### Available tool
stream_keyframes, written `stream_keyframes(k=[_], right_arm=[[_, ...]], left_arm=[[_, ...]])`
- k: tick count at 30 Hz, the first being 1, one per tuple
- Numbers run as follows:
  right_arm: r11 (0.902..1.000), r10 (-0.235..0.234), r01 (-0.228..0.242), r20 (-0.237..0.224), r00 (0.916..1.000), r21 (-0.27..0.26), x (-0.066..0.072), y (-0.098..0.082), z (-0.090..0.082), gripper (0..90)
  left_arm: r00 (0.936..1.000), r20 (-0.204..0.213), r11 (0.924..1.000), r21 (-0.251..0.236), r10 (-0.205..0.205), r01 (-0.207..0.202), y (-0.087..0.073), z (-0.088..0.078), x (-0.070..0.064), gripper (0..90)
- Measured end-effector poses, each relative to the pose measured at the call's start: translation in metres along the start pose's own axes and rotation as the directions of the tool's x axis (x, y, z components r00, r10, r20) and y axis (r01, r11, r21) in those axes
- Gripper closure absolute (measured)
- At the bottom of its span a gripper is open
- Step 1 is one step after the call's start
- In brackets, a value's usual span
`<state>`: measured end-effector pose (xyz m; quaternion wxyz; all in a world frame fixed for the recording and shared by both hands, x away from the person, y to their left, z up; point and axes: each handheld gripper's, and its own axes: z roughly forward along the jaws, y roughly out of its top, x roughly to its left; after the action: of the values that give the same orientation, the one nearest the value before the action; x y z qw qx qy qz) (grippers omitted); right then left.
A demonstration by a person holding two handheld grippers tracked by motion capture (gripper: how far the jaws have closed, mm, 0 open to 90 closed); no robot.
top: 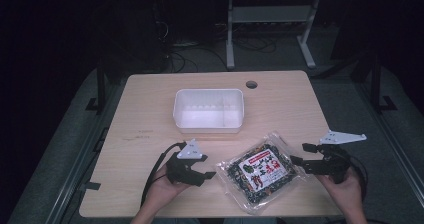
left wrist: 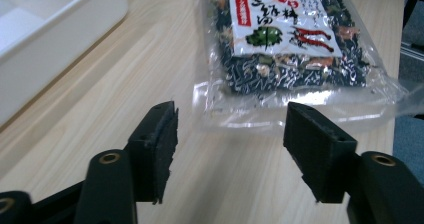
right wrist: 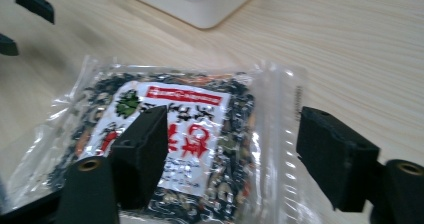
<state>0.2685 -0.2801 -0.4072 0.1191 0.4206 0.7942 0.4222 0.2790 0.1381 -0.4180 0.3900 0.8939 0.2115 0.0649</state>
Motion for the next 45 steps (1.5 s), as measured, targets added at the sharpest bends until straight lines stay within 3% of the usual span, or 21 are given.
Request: stream_keyframes(k=[7,11,16,17,20,24,26,30,36,37,41,43,45], right_arm=[[0.9986,0.050,-0.050,0.039,0.9980,0.017,-0.011,-0.004,-0.003,32.1],[0.9965,0.076,-0.078,0.065,0.9950,0.030,-0.020,-0.007,-0.005,33.5],[0.9907,0.106,-0.113,0.095,0.9898,0.075,-0.029,-0.012,-0.004,36.2],[0.9858,0.129,-0.138,0.092,0.9873,0.096,-0.033,-0.015,-0.003,39.7],[0.9824,0.131,-0.144,0.110,0.9853,0.119,-0.036,-0.019,-0.004,43.4],[0.9775,0.154,-0.168,0.111,0.9819,0.128,-0.038,-0.023,-0.007,44.7],[0.9685,0.189,-0.204,0.111,0.9757,0.144,-0.041,-0.030,-0.009,44.4],[0.9529,0.247,-0.258,0.086,0.9651,0.159,-0.045,-0.037,-0.009,43.0],[0.9422,0.266,-0.278,0.089,0.9599,0.187,-0.045,-0.038,-0.004,43.5],[0.9330,0.285,-0.297,0.090,0.9544,0.203,-0.046,-0.040,-0.002,44.9],[0.9210,0.303,-0.316,0.093,0.9485,0.228,-0.050,-0.042,0.000,47.6],[0.9205,0.303,-0.317,0.093,0.9483,0.229,-0.050,-0.043,0.000,49.7],[0.9159,0.314,-0.320,0.065,0.9473,0.243,-0.051,-0.043,0.000,54.6]], left_arm=[[0.9989,0.016,0.9987,0.026,0.045,-0.045,0.020,0.022,-0.005,45.0],[0.9982,0.010,0.9944,0.087,0.059,-0.059,0.029,0.038,-0.007,56.7],[0.9978,0.030,0.9897,0.129,0.058,-0.062,0.034,0.051,-0.007,65.6],[0.9974,0.037,0.9887,0.135,0.061,-0.065,0.034,0.054,-0.007,67.3],[0.9964,0.047,0.9853,0.152,0.071,-0.077,0.035,0.058,-0.009,70.1],[0.9951,0.052,0.9787,0.183,0.084,-0.093,0.034,0.063,-0.011,71.9],[0.9945,0.050,0.9734,0.206,0.092,-0.100,0.032,0.068,-0.012,72.9],[0.9953,0.050,0.9773,0.192,0.083,-0.091,0.030,0.068,-0.012,73.3],[0.9951,0.047,0.9768,0.193,0.087,-0.094,0.030,0.068,-0.012,73.3],[0.9949,0.047,0.9763,0.194,0.089,-0.097,0.030,0.068,-0.012,73.3],[0.9953,0.043,0.9770,0.192,0.087,-0.094,0.030,0.068,-0.013,72.8],[0.9953,0.042,0.9766,0.193,0.087,-0.094,0.030,0.068,-0.013,72.6],[0.9955,0.040,0.9769,0.193,0.086,-0.092,0.030,0.068,-0.013,72.4]])
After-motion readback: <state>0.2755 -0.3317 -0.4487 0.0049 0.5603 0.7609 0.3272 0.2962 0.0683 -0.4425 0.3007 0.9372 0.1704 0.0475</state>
